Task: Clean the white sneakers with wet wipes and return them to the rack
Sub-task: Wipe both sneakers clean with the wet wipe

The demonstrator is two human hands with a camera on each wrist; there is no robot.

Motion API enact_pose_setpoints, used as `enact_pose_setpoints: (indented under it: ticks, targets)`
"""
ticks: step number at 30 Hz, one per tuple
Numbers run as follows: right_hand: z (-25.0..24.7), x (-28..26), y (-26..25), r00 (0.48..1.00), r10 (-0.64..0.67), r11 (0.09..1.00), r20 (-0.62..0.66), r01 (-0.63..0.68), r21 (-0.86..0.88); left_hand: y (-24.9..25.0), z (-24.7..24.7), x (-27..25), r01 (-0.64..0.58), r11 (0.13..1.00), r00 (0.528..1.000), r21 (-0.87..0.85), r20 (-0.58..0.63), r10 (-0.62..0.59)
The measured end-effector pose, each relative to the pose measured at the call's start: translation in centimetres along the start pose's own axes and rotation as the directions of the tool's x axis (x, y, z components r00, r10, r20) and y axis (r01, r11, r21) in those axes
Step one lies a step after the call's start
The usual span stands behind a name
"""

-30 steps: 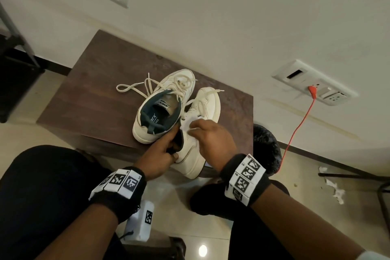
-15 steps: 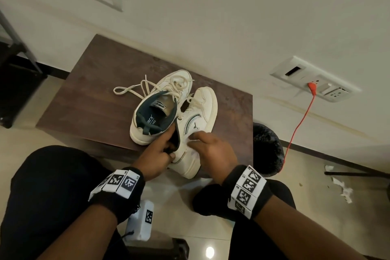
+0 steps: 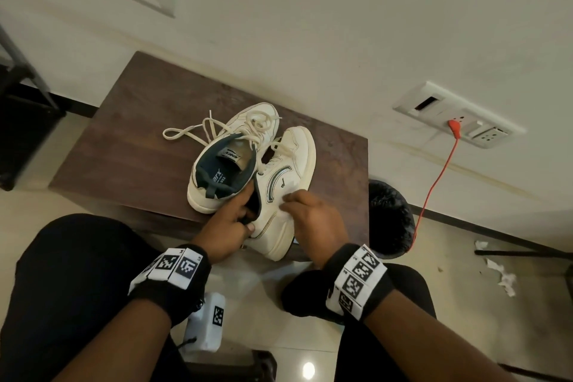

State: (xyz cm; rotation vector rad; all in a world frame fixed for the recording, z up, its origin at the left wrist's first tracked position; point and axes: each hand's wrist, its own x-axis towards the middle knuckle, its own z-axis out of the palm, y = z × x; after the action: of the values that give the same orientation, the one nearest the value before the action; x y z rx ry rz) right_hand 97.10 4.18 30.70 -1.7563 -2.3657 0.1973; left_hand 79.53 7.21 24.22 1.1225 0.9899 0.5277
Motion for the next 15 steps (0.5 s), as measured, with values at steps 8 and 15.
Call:
enact_pose_setpoints:
  ticks: [8, 15]
  targets:
    - [-1.0, 4.0, 2.4, 0.964, 0.243, 0.969, -0.112, -0.246, -0.013, -0.1, 0.1, 0.1, -0.018, 1.0, 1.0, -0.012, 0.002, 0.018]
    - [-0.4, 1.5, 0.8, 0.979, 0.181, 0.983, -0.096, -0.175, 0.062, 0.2, 0.3, -0.1, -0.041, 0.999, 0.999, -0.032, -0.018, 0.04]
